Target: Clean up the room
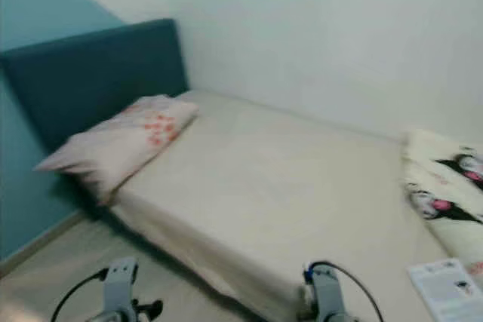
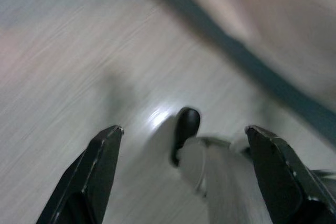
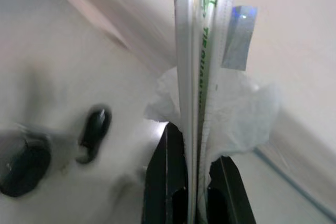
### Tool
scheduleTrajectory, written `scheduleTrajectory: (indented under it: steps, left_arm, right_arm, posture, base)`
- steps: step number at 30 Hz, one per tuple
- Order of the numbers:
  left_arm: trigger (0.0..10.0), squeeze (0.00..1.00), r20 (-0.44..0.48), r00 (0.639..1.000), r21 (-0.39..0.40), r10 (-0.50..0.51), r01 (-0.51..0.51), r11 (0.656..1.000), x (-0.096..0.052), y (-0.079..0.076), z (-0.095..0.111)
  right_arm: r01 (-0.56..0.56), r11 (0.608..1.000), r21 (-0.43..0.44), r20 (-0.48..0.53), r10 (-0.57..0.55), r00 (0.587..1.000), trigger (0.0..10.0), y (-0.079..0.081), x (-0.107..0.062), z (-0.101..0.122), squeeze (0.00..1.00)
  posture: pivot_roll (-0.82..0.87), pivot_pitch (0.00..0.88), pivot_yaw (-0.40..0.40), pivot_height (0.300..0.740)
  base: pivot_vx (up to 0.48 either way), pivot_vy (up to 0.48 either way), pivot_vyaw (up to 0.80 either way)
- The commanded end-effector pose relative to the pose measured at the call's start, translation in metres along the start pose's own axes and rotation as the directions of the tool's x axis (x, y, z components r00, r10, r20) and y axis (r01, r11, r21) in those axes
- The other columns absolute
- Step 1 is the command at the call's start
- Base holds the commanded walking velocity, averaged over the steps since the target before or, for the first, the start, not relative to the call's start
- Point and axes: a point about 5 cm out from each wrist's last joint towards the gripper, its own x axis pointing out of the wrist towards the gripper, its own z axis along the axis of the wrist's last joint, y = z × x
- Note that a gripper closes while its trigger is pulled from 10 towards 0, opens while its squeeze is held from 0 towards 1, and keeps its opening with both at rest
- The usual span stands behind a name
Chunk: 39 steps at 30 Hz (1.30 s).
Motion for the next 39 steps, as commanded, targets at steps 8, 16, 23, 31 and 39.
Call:
scheduleTrajectory:
  steps: [8, 16, 23, 31, 39]
  left_arm:
    - [10.0, 0.0, -0.002, 1.0, 0.013, -0.002, 0.002, 1.0, 0.0, 0.001, 0.001]
    - [10.0, 0.0, -0.01, 1.0, 0.018, -0.006, 0.006, 1.0, -0.001, 0.001, -0.003]
    - [10.0, 0.0, -0.017, 1.0, 0.045, -0.02, 0.021, 0.999, -0.001, 0.0, -0.003]
    - [10.0, 0.0, -0.02, 0.999, 0.073, -0.035, 0.036, 0.997, 0.0, -0.002, -0.002]
    - [10.0, 0.0, -0.024, 0.999, 0.063, -0.037, 0.038, 0.997, 0.0, -0.002, -0.004]
  right_arm:
    - [-0.037, 0.999, -0.016, 0.057, 0.038, 0.998, 10.0, 0.008, 0.003, 0.016, 0.0]
    - [-0.049, 0.996, -0.068, 0.031, 0.051, 0.998, 10.0, 0.009, 0.002, 0.008, 0.0]
    - [-0.06, 0.995, -0.085, 0.019, 0.062, 0.998, 10.0, 0.014, 0.003, 0.005, 0.0]
    - [-0.033, 0.999, 0.0, -0.075, 0.033, 0.997, 10.0, 0.013, -0.001, -0.024, 0.0]
    - [-0.037, 0.997, -0.06, -0.093, 0.032, 0.995, 10.0, 0.012, -0.003, -0.029, 0.0]
  posture:
    - [0.07, 0.0, 0.006, 0.704]
    - [0.08, 0.0, 0.006, 0.704]
    - [0.07, 0.0, 0.012, 0.704]
    - [0.08, 0.0, 0.014, 0.704]
    - [0.08, 0.0, 0.011, 0.704]
  base:
    - [0.0, 0.0, 0.72]
    - [0.0, 0.0, 0.72]
    - [0.0, 0.0, 0.72]
    - [0.082, 0.0, 0.72]
    - [0.335, 0.0, 0.72]
